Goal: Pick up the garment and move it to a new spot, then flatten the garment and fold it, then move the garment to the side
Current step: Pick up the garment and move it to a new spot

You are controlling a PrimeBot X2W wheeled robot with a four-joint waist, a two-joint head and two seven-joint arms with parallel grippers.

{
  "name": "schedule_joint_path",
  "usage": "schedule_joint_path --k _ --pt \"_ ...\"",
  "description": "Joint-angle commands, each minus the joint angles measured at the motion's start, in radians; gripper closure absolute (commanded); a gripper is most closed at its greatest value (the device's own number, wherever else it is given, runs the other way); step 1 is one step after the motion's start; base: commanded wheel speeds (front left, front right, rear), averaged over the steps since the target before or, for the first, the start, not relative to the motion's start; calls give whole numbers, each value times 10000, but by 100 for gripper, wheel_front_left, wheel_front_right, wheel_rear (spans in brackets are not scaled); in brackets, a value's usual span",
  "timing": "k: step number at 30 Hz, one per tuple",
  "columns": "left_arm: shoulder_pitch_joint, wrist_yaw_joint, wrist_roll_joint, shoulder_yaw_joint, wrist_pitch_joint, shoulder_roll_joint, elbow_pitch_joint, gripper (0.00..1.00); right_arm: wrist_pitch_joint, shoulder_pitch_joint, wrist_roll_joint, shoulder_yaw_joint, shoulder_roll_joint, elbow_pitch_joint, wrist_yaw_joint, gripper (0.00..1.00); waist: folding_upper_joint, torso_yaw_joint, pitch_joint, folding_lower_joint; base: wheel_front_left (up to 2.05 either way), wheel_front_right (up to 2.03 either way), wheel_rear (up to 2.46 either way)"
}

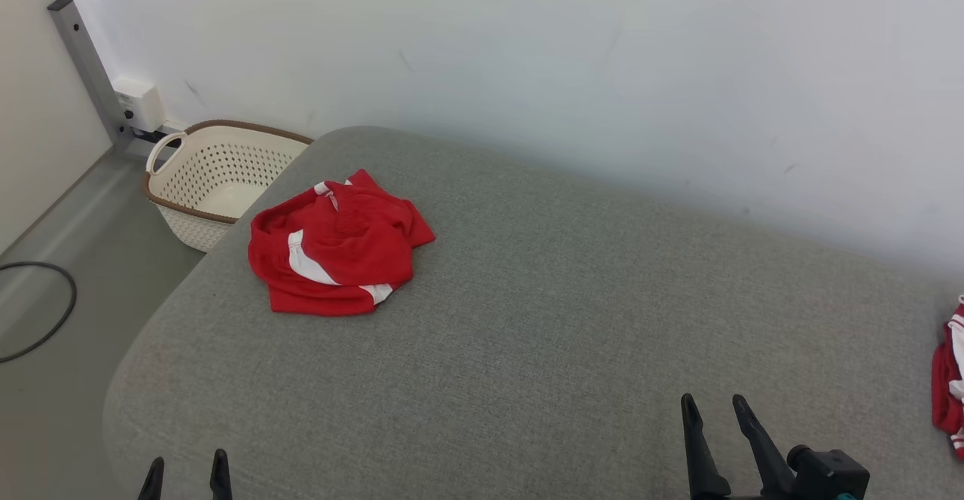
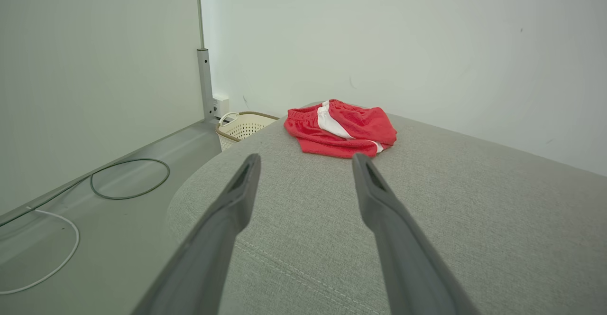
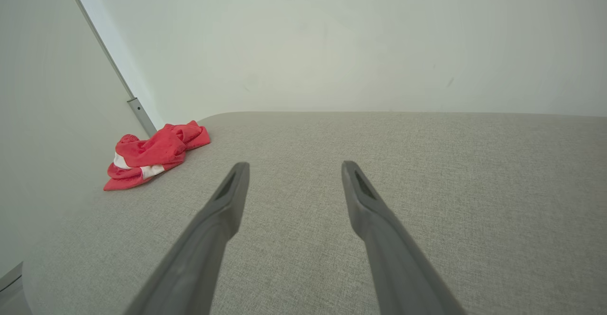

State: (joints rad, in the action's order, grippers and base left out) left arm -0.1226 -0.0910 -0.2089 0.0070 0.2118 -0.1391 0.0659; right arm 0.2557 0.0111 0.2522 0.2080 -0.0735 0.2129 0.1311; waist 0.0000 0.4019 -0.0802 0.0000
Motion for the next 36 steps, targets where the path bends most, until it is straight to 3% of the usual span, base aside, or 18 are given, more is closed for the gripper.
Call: schedule_joint_path --k 1,13,20,29,36 --pt "-164 -52 -64 34 -36 -83 64 0 64 41 23 33 30 54 -7 0 0 95 -36 0 0 0 0" --pt "120 -117 -315 131 -10 -59 66 0 79 156 47 97 49 177 -7 0 0 -34 -29 0 0 0 0" --pt "1350 124 -402 187 -300 -517 214 0 48 325 -59 100 12 150 -7 0 0 -231 126 0 0 0 0" --pt "4196 618 -441 169 -844 -1352 -337 0 -129 945 -357 301 105 -417 -7 0 0 -979 900 0 0 0 0" --pt "6479 904 -942 544 -981 -1924 -2533 0 -162 1915 -340 1187 182 -780 -7 0 0 -2238 1976 0 0 0 0"
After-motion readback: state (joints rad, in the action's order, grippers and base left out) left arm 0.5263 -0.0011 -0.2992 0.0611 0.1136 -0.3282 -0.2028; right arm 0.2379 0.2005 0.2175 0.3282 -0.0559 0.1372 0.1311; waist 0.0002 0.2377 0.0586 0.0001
